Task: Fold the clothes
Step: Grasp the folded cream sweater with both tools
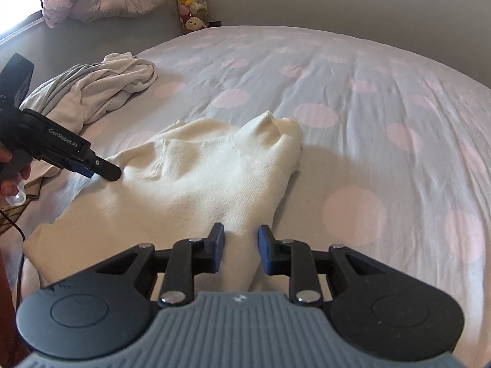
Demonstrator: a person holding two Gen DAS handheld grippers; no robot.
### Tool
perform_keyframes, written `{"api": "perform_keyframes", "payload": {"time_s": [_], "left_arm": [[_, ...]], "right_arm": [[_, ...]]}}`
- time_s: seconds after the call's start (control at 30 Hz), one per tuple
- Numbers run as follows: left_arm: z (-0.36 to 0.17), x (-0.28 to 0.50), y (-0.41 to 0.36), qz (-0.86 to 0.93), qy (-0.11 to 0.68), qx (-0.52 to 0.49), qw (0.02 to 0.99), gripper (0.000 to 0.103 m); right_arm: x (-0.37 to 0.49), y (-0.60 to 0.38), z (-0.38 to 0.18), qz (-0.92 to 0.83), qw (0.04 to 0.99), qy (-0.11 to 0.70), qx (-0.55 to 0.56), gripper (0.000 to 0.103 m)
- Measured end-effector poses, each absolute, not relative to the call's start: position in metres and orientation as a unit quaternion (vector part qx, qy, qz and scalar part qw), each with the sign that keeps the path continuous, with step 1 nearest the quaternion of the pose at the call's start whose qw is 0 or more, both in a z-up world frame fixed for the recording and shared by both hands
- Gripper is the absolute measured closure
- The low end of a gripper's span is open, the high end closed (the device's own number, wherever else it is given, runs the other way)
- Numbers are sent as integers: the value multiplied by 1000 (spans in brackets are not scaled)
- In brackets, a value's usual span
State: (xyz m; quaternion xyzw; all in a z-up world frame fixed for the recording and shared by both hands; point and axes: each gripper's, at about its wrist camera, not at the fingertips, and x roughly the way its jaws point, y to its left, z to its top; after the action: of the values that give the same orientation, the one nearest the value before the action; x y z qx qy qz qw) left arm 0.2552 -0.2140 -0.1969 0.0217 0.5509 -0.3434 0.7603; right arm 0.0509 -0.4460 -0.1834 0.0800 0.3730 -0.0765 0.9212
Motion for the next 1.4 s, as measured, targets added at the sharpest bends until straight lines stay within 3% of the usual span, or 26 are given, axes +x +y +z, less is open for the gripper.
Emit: {"api": "perform_keyframes", "payload": {"time_s": [0.13,0.2,0.27,0.33,0.47,0.73,1.1,1.23,1.27,1.4], "left_arm": [[-190,250,-209,-328,546,13,771,58],[-182,245,-204,-314,536,15,784,45],[-182,245,-199,-304,542,5,784,39],[-189,250,-194,-298,561,-18,772,38],[-198,257,-199,-299,570,-26,764,35],[-203,250,-220,-331,542,16,773,34],[-212,256,-238,-378,509,3,773,48],[-215,262,-242,-398,502,-18,768,62],[-217,263,-243,-404,504,-26,763,74],[-218,265,-247,-415,504,-32,757,82]], "right_arm": [[44,-455,-181,-79,926,353,110,71],[40,-460,-180,-79,928,342,125,70],[37,-465,-179,-80,929,332,140,64],[35,-470,-178,-86,928,327,157,53],[45,-478,-187,-84,915,345,190,50],[71,-499,-206,-70,893,368,248,35],[110,-532,-224,-44,890,334,308,37],[116,-544,-231,-37,887,314,336,50],[116,-545,-233,-35,886,311,341,53],[116,-546,-235,-22,887,304,347,68]]}}
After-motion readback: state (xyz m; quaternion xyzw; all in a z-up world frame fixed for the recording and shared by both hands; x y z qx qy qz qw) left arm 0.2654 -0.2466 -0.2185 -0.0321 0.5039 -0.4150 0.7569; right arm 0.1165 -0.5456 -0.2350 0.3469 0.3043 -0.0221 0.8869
